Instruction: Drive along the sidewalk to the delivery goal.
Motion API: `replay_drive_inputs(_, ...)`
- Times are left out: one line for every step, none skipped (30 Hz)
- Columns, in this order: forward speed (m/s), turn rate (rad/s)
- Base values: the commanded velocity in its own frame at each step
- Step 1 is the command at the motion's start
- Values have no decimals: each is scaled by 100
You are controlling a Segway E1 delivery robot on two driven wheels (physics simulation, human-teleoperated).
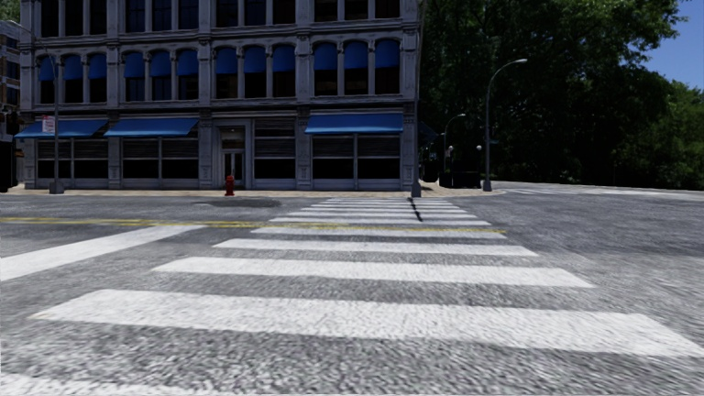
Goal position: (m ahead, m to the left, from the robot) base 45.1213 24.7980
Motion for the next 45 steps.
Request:
replay_drive_inputs(129,0)
replay_drive_inputs(200,0)
replay_drive_inputs(200,0)
replay_drive_inputs(200,0)
replay_drive_inputs(200,0)
replay_drive_inputs(200,0)
replay_drive_inputs(200,0)
replay_drive_inputs(200,0)
replay_drive_inputs(200,0)
replay_drive_inputs(200,0)
replay_drive_inputs(200,0)
replay_drive_inputs(200,0)
replay_drive_inputs(200,-8)
replay_drive_inputs(200,-14)
replay_drive_inputs(200,-14)
replay_drive_inputs(200,-15)
replay_drive_inputs(200,-19)
replay_drive_inputs(200,-26)
replay_drive_inputs(200,-26)
replay_drive_inputs(200,-32)
replay_drive_inputs(200,-34)
replay_drive_inputs(200,-35)
replay_drive_inputs(200,-35)
replay_drive_inputs(200,-35)
replay_drive_inputs(200,-35)
replay_drive_inputs(200,-35)
replay_drive_inputs(200,-25)
replay_drive_inputs(200,-25)
replay_drive_inputs(200,-14)
replay_drive_inputs(200,0)
replay_drive_inputs(200,0)
replay_drive_inputs(200,0)
replay_drive_inputs(200,0)
replay_drive_inputs(200,0)
replay_drive_inputs(200,0)
replay_drive_inputs(200,0)
replay_drive_inputs(200,0)
replay_drive_inputs(200,0)
replay_drive_inputs(200,0)
replay_drive_inputs(200,0)
replay_drive_inputs(200,0)
replay_drive_inputs(200,0)
replay_drive_inputs(200,0)
replay_drive_inputs(200,0)
replay_drive_inputs(200,0)
